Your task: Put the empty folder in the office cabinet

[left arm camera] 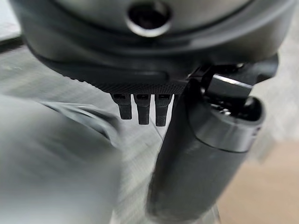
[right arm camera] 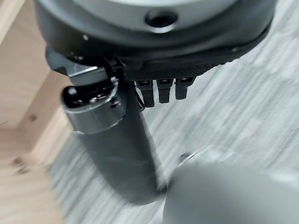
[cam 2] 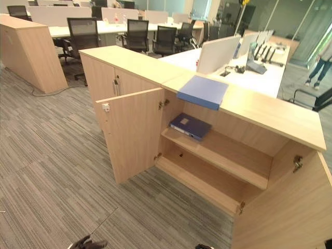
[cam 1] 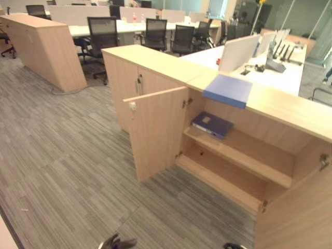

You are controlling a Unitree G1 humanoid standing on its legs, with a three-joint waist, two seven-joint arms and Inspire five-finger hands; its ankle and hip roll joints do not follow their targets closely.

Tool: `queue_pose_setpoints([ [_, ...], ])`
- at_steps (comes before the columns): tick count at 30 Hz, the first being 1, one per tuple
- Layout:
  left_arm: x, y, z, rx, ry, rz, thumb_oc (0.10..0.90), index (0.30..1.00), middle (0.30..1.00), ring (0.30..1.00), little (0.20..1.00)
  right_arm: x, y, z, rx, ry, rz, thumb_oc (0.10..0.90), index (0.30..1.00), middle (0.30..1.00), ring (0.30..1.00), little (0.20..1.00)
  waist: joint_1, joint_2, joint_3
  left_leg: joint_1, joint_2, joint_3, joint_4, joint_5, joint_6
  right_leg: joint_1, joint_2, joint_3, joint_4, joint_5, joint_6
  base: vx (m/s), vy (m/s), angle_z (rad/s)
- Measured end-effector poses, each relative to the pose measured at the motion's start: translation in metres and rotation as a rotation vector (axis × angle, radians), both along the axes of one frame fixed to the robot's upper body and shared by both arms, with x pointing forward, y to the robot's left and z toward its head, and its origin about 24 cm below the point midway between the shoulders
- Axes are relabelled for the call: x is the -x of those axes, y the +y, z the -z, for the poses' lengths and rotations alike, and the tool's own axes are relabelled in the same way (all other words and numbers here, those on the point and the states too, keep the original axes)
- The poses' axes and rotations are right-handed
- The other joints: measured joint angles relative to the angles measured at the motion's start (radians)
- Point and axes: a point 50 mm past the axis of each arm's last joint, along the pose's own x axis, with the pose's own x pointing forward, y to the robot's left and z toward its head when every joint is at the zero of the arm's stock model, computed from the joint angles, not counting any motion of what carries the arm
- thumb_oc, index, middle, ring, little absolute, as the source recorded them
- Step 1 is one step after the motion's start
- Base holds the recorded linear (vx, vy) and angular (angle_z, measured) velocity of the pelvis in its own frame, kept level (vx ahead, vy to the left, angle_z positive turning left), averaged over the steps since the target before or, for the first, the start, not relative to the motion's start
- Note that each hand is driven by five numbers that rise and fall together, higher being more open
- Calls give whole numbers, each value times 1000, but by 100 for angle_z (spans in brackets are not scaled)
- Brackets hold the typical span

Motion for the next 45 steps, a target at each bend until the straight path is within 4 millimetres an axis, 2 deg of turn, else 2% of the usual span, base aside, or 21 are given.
queue_pose_setpoints([
  [4,-12,-20,2,45,-8,16,800,900,900,900,900,-9,-7,-3,18,-16,9,800,900,900,900,900,-9,35,43,0,-91,-105,-423,154,-81,38,50,9,-107,10,19,156,148,-60],
  [6,-15,-24,2,53,-16,15,800,900,900,900,900,-6,-11,-3,29,-1,13,800,900,900,900,900,0,71,59,-34,-94,-144,-422,188,-85,47,85,23,-96,-7,37,164,201,-39],
  [7,-19,-22,0,51,-26,7,800,900,900,900,900,-12,-13,-4,35,-15,9,800,900,900,900,900,-2,84,68,-40,-92,-149,-422,205,-91,49,93,-9,-98,32,-3,313,276,-46],
  [8,-18,-21,1,50,-15,8,800,900,900,900,900,-8,-12,-3,34,-6,8,800,900,900,900,900,-5,72,71,-35,-106,-150,-416,205,-86,51,104,20,-106,22,8,332,307,-53],
  [9,-18,-19,1,45,-12,6,800,900,900,900,900,-6,-10,-2,28,4,8,800,900,900,900,900,-4,69,64,-33,-132,-145,-413,192,-63,55,103,52,-126,3,38,162,161,-52],
  [10,-15,-24,3,52,0,7,800,900,900,900,900,-6,-13,-3,36,7,14,800,900,900,900,900,-9,104,59,-43,-109,-146,-405,164,-34,64,130,57,-95,-73,129,167,173,-73],
  [11,-13,-30,4,68,2,6,800,900,900,900,900,-15,-24,-7,58,-31,59,800,900,900,900,900,-5,142,62,-39,-74,-154,-380,139,-19,29,129,76,38,-88,68,156,170,-75],
  [12,-12,-29,5,80,-1,0,800,900,900,900,900,-13,-27,-8,65,-28,46,800,900,900,900,900,-4,111,51,-16,-109,-136,-386,139,-9,59,78,67,9,-54,18,274,328,-65],
  [15,-10,-31,6,90,12,31,800,900,900,900,900,4,-36,-7,96,20,46,800,900,900,900,900,-31,101,41,24,-133,-95,-385,151,13,97,47,65,-48,-40,15,174,251,-14],
  [17,-4,-35,8,100,24,38,800,900,900,900,900,19,-35,-3,88,82,37,800,900,900,900,900,-31,121,28,72,-145,-83,-409,169,37,103,26,92,-31,-38,48,153,268,-19],
  [19,1,-32,9,96,35,30,800,900,900,900,900,19,-31,-3,81,82,34,800,900,900,900,900,-30,116,24,109,-179,-61,-412,190,140,96,-16,124,18,-57,82,130,234,-31],
  [21,7,-28,10,89,49,20,800,900,900,900,900,14,-31,-3,83,69,22,800,900,900,900,900,-30,110,18,133,-213,-32,-412,165,170,94,-64,141,61,-83,114,103,180,-25],
  [23,3,-27,8,78,38,40,800,900,900,900,900,13,-30,-4,84,66,11,800,900,900,900,900,-29,100,12,145,-261,-28,-412,137,194,81,-118,143,107,-113,141,119,215,-2],
  [31,12,-16,9,44,65,57,800,900,900,900,900,13,-33,-4,98,76,-16,800,900,900,900,900,-29,73,-13,192,-338,-5,-417,70,228,41,-233,124,284,-159,191,93,187,-5],
  [33,12,-17,9,40,67,83,800,900,900,900,900,12,-41,-6,123,77,-35,800,900,900,900,900,-20,86,-11,209,-344,9,-417,62,251,-3,-297,53,424,-179,162,45,113,-10],
  [36,2,-8,1,5,8,136,800,900,900,900,900,18,-43,-6,154,120,-95,800,900,900,900,900,16,44,-8,217,-356,37,-417,53,261,-12,-416,-150,446,-156,164,-9,-7,-27],
  [38,-1,-5,-4,-8,-28,146,800,900,900,900,900,15,-42,-6,153,117,-102,800,900,900,900,900,21,44,-7,198,-335,49,-417,58,259,-37,-407,-149,409,-140,180,-23,-65,-34],
  [40,-13,-12,-15,9,-120,185,800,900,900,900,900,4,-46,-9,157,81,-83,800,900,900,900,900,16,87,27,183,-274,48,-415,73,261,-90,-324,-137,311,-116,222,-2,-137,-39],
  [42,-23,-16,-20,18,-163,202,800,900,900,900,900,-4,-43,-11,144,46,-79,800,900,900,900,900,-7,93,45,179,-255,41,-416,79,240,-114,-287,-144,230,-64,250,75,-225,9],
  [43,-28,-19,-25,25,-197,205,800,900,900,900,900,-6,-35,-10,119,23,-75,800,900,900,900,900,-21,80,62,182,-248,34,-417,84,215,-80,-254,-119,149,13,225,96,-175,33],
  [45,-35,-27,-32,47,-253,215,800,900,900,900,900,-4,-31,-8,108,26,-71,800,900,900,900,900,-26,89,72,198,-226,18,-417,89,196,-35,-207,-124,76,62,202,94,-118,29],
])
